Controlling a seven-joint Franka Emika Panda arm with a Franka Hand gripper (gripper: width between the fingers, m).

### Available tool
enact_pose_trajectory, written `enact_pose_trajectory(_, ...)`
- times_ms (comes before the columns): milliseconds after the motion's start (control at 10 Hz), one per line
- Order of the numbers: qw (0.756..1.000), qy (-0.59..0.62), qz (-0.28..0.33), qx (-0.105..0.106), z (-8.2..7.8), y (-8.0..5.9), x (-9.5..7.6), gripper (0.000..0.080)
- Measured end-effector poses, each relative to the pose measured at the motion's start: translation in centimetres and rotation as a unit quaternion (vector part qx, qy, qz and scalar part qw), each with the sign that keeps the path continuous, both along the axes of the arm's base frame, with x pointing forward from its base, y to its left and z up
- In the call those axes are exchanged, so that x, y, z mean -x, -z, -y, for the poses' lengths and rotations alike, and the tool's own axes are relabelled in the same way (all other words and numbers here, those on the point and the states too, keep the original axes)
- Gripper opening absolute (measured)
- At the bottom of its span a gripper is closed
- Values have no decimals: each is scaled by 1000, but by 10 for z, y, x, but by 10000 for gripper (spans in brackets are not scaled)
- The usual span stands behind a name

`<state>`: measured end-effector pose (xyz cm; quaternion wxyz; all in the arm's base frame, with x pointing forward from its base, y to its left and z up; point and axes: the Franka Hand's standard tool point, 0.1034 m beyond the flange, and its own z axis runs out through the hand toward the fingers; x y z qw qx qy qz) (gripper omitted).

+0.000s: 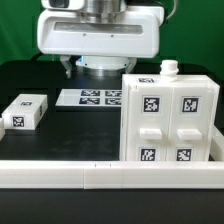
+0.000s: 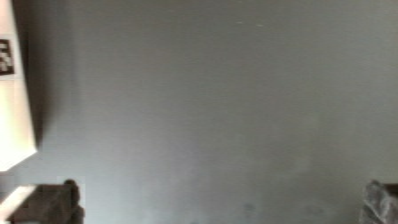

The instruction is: Assemble cabinet

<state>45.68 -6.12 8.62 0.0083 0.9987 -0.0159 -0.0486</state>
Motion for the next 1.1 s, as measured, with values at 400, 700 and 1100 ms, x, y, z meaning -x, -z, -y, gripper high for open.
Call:
enact_pose_trajectory(400,1000,-10,-5,4,62,14,18,797)
enact_pose_trajectory(700,1000,-17,-7,7,96,16,25,797)
enact_pose_trajectory(1100,1000,-6,-2,15,127,29,35,797)
